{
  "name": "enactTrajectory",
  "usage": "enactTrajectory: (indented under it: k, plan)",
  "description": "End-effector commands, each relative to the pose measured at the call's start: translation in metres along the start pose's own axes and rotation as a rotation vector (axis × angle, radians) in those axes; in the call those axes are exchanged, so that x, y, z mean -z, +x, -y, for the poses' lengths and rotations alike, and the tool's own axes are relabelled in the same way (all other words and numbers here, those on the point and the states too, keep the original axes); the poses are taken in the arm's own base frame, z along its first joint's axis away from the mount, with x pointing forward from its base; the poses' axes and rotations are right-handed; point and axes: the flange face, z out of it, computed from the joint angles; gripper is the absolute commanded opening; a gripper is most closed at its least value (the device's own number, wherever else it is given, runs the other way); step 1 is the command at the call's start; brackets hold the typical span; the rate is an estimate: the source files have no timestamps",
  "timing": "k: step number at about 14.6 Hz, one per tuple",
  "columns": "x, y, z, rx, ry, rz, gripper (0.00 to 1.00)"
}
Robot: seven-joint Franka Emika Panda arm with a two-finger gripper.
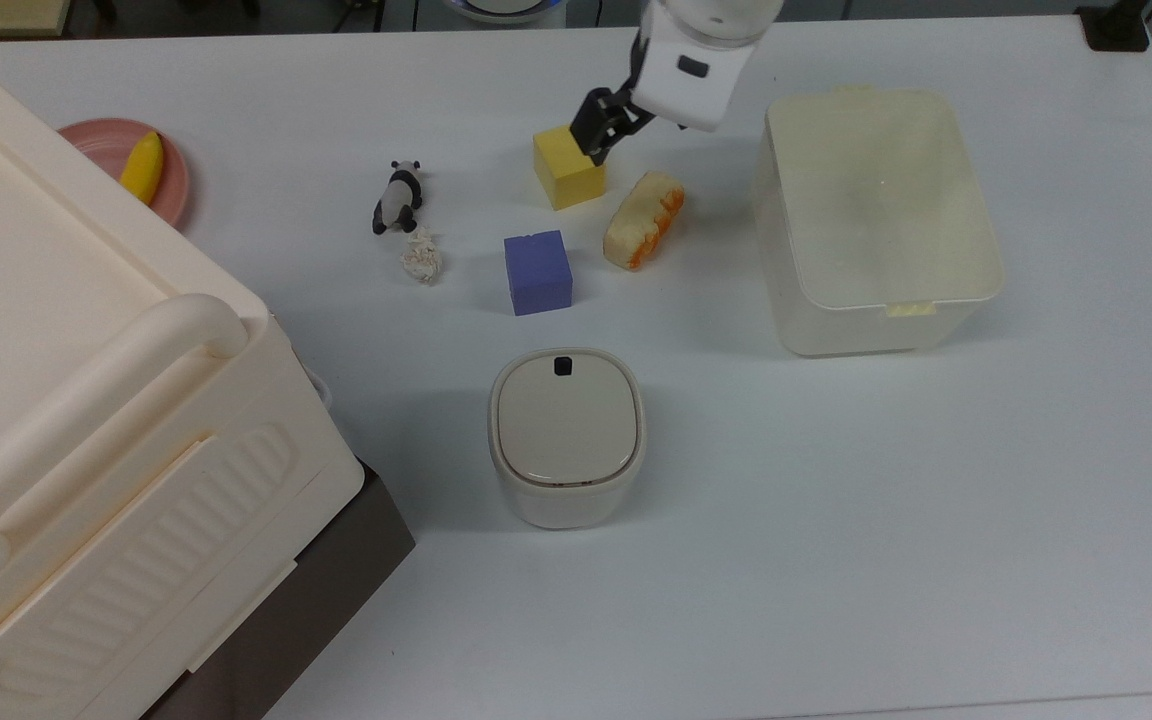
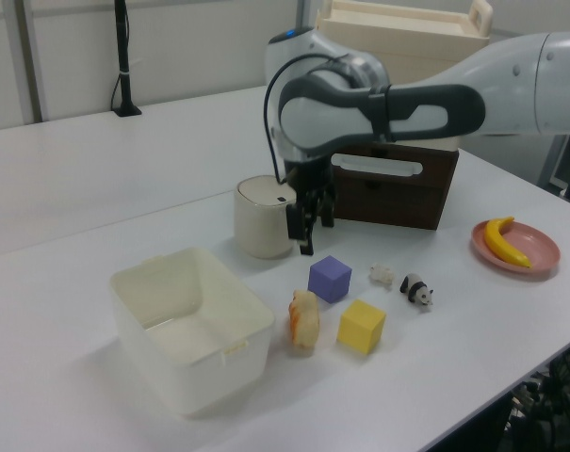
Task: Put the bread in the basket
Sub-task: 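Move the open gripper over toward the toasted bread slice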
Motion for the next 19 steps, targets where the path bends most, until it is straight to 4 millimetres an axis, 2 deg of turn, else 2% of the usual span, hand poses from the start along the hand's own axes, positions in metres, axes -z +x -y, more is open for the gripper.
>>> enactTrajectory:
  k: [1, 2, 6, 10, 12, 16, 19]
  plan:
    - [-0.018, -0.006, 0.016, 0.03, -0.018, 0.022, 1.0]
    - [-0.026, -0.006, 0.024, 0.058, -0.022, 0.039, 1.0]
    - [-0.055, -0.008, 0.028, 0.127, -0.026, 0.073, 1.0]
    - [-0.069, -0.007, 0.014, 0.244, -0.051, 0.056, 1.0]
    - [-0.081, -0.007, -0.007, 0.314, -0.04, 0.061, 1.0]
    - [-0.094, -0.006, -0.015, 0.404, -0.054, 0.059, 1.0]
    - [-0.103, -0.005, -0.006, 0.433, -0.069, 0.065, 1.0]
